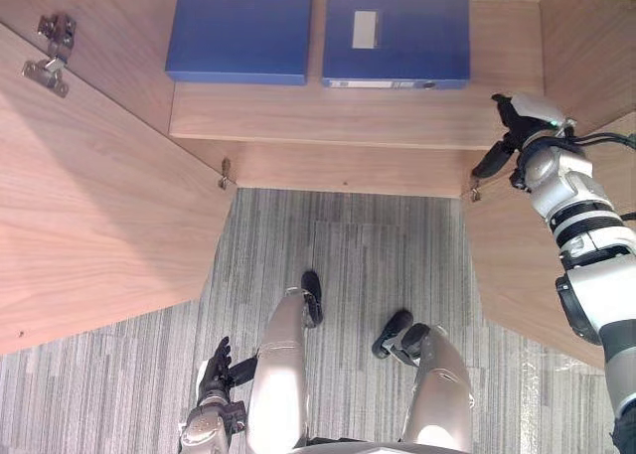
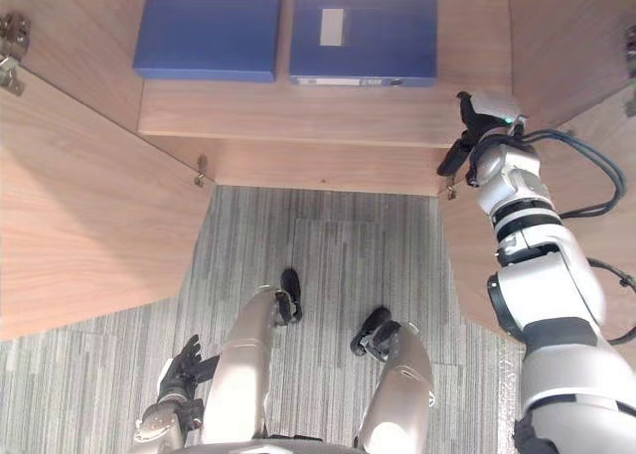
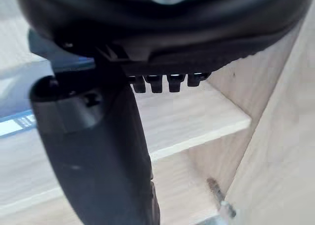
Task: Walk over to the cabinet, pick up the folder, carry it to the office cabinet, place the folder inside the office cabinet, then close the office cabinet door
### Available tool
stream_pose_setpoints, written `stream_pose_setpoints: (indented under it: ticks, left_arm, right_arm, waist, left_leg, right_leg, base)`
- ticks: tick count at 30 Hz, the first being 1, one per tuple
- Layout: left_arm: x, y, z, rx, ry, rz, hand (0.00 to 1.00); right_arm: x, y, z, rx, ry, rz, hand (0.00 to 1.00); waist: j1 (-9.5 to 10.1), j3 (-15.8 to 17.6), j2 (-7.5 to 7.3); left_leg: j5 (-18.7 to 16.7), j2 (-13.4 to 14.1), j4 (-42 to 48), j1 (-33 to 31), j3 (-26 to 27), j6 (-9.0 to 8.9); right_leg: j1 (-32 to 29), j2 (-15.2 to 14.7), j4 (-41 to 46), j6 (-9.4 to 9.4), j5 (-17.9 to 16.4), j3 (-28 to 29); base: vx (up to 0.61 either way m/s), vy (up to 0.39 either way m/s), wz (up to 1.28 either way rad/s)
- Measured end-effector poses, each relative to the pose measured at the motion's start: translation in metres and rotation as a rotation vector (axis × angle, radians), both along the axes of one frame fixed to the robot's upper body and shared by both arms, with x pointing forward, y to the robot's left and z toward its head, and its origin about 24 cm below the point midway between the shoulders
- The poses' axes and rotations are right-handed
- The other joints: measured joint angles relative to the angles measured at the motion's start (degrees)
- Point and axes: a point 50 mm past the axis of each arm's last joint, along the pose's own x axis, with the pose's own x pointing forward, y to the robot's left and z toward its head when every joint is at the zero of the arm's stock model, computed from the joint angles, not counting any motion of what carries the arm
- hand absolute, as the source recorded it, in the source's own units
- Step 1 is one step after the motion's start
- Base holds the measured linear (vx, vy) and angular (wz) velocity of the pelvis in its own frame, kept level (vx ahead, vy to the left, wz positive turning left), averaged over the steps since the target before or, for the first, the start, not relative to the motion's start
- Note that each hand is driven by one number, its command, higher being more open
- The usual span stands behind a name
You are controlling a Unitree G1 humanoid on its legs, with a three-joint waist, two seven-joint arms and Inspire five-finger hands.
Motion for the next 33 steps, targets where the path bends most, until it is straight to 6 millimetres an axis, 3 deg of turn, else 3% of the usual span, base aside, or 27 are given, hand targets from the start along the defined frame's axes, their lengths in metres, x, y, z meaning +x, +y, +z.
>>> stream_pose_setpoints:
  ticks: [4,9,15,18,20,22,23,24,25,26,27,29,32,33]
  left_arm:
    - [-0.004,0.001,-0.002,-0.001,0.016,0.002,1.00]
    - [-0.010,0.000,-0.008,-0.005,0.050,0.007,1.00]
    - [-0.023,0.012,-0.014,0.026,0.116,0.018,1.00]
    - [-0.029,0.017,-0.017,0.042,0.147,0.038,1.00]
    - [-0.035,0.018,-0.021,0.048,0.177,0.054,1.00]
    - [-0.043,0.015,-0.026,0.054,0.220,0.067,1.00]
    - [-0.044,0.009,-0.028,0.050,0.227,0.074,1.00]
    - [-0.045,0.010,-0.028,0.058,0.232,0.079,1.00]
    - [-0.045,0.014,-0.029,0.073,0.242,0.069,1.00]
    - [-0.045,0.016,-0.029,0.077,0.247,0.075,1.00]
    - [-0.043,0.018,-0.030,0.086,0.258,0.084,1.00]
    - [-0.044,0.017,-0.031,0.120,0.281,0.053,1.00]
    - [-0.039,0.011,-0.032,0.139,0.286,0.028,1.00]
    - [-0.038,0.011,-0.032,0.139,0.283,0.025,1.00]
  right_arm:
    - [0.003,0.026,-0.032,0.125,0.077,0.081,1.00]
    - [0.005,0.051,-0.047,0.216,0.094,0.129,1.00]
    - [0.000,0.079,-0.077,0.334,0.125,0.175,1.00]
    - [-0.012,0.096,-0.114,0.454,0.184,0.166,1.00]
    - [-0.026,0.114,-0.148,0.570,0.245,0.152,1.00]
    - [-0.059,0.125,-0.201,0.705,0.351,0.086,1.00]
    - [-0.089,0.122,-0.238,0.820,0.422,-0.023,1.00]
    - [-0.102,0.120,-0.251,0.858,0.446,-0.071,1.00]
    - [-0.128,0.118,-0.275,0.934,0.488,-0.168,1.00]
    - [-0.142,0.117,-0.286,0.964,0.511,-0.217,1.00]
    - [-0.169,0.109,-0.305,1.015,0.542,-0.316,1.00]
    - [-0.222,0.090,-0.332,1.088,0.564,-0.532,1.00]
    - [-0.275,0.068,-0.348,1.138,0.525,-0.754,1.00]
    - [-0.284,0.065,-0.350,1.133,0.523,-0.785,1.00]
  waist:
    - [-0.30,-0.1,-0.19]
    - [-0.28,-0.1,-0.65]
    - [0.16,-2.1,-3.28]
    - [0.88,-3.1,-4.57]
    - [1.58,-4.8,-5.53]
    - [1.35,-9.4,-5.51]
    - [0.72,-12.4,-4.67]
    - [0.39,-13.5,-4.38]
    - [-0.67,-14.7,-5.60]
    - [-1.25,-15.3,-5.97]
    - [-2.47,-15.9,-6.29]
    - [-4.98,-17.3,-5.80]
    - [-7.24,-18.2,-4.94]
    - [-7.42,-18.3,-4.86]
  left_leg:
    - [1.3,0.8,-4.1,3.9,0.8,-1.06]
    - [4.3,1.7,-11.7,10.4,2.8,-2.20]
    - [7.6,3.7,-19.8,18.9,5.6,-4.00]
    - [6.8,4.9,-17.5,21.7,3.7,-5.11]
    - [6.0,4.3,-15.2,22.9,-3.7,-6.32]
    - [3.6,3.6,-15.8,24.7,-11.6,-9.52]
    - [1.2,3.6,-18.5,26.8,-15.9,-11.83]
    - [0.4,3.8,-20.6,28.0,-16.2,-12.12]
    - [1.4,2.7,-24.0,29.6,-14.8,-11.29]
    - [2.2,2.3,-25.7,30.4,-14.2,-11.06]
    - [3.6,1.3,-28.8,32.4,-12.5,-10.26]
    - [5.5,-1.0,-33.4,35.6,-9.3,-8.78]
    - [6.0,-3.3,-35.5,38.5,-6.2,-7.97]
    - [6.0,-3.6,-35.8,39.2,-5.5,-7.81]
  right_leg:
    - [3.2,2.3,-4.7,-0.16,1.7,0.0]
    - [8.1,5.8,-12.8,-0.54,5.3,0.2]
    - [15.0,11.5,-23.5,-1.59,9.6,2.1]
    - [17.9,13.9,-25.6,-1.99,10.6,5.7]
    - [18.6,15.1,-26.0,-2.23,10.8,9.2]
    - [18.5,16.5,-26.7,-2.18,11.3,12.1]
    - [18.6,17.6,-27.7,-1.76,12.0,13.4]
    - [18.6,17.9,-28.3,-1.59,12.5,13.8]
    - [18.7,17.3,-30.1,-1.00,13.8,15.2]
    - [19.0,17.0,-31.5,-0.66,14.8,15.8]
    - [20.2,16.3,-34.6,0.02,16.7,17.0]
    - [21.6,14.8,-38.6,1.45,19.6,19.5]
    - [22.3,13.2,-39.8,2.77,20.8,22.5]
    - [22.3,13.0,-39.8,2.98,20.9,23.3]
  base:
    - [0.04,-0.091,-0.14]
    - [0.04,-0.086,-0.20]
    - [0.05,-0.100,-0.31]
    - [0.04,-0.047,-0.62]
    - [-0.02,-0.035,-0.90]
    - [-0.02,0.034,-0.86]
    - [0.01,0.114,-0.64]
    - [0.01,0.170,-0.57]
    - [0.01,0.126,-0.36]
    - [0.02,0.141,-0.40]
    - [0.02,0.136,-0.38]
    - [0.03,0.169,-0.49]
    - [0.02,0.157,-0.45]
    - [0.02,0.155,-0.54]
